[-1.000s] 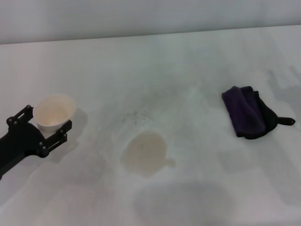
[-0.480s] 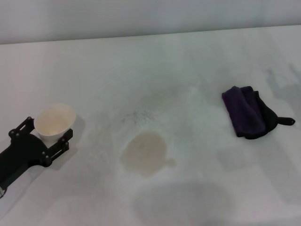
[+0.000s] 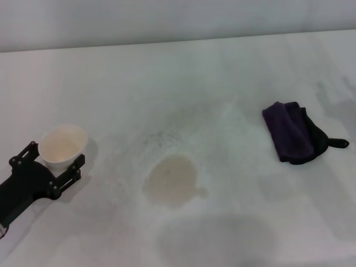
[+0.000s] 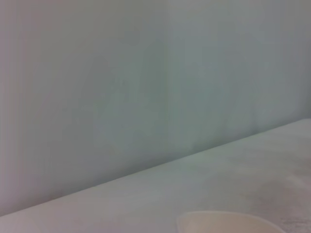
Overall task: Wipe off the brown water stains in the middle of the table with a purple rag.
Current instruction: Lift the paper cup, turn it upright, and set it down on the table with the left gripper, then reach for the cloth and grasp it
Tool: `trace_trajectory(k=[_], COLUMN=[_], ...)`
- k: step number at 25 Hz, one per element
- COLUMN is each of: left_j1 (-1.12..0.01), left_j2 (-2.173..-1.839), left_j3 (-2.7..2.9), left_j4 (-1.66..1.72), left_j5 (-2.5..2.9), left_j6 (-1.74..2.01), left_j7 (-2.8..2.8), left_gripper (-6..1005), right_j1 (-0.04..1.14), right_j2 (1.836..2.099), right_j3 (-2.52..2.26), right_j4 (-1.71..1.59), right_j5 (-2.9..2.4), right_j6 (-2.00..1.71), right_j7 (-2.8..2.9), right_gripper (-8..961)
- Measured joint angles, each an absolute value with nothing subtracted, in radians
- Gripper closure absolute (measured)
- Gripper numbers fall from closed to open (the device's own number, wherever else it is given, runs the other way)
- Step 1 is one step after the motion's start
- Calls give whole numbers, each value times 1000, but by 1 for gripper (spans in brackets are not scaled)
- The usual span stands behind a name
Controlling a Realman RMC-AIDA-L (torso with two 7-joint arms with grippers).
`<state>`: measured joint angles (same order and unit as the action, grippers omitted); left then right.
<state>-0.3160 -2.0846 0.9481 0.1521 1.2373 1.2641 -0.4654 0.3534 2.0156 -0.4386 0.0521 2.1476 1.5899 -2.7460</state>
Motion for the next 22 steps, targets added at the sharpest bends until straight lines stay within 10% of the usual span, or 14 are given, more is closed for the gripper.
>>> trace_trajectory(k=[22], left_j1=[-299], left_j2=[-2086], left_j3=[948], left_j4=[120], left_j5=[1237], left_j6=[1259], left_j7=[-390], left_gripper=[106], right_j1=[359], right_j2=[2014], right_j3=[-452], right_j4=[49], right_j5=[2146], right_j6=[1584], right_j7=[-2751], right_gripper=[263])
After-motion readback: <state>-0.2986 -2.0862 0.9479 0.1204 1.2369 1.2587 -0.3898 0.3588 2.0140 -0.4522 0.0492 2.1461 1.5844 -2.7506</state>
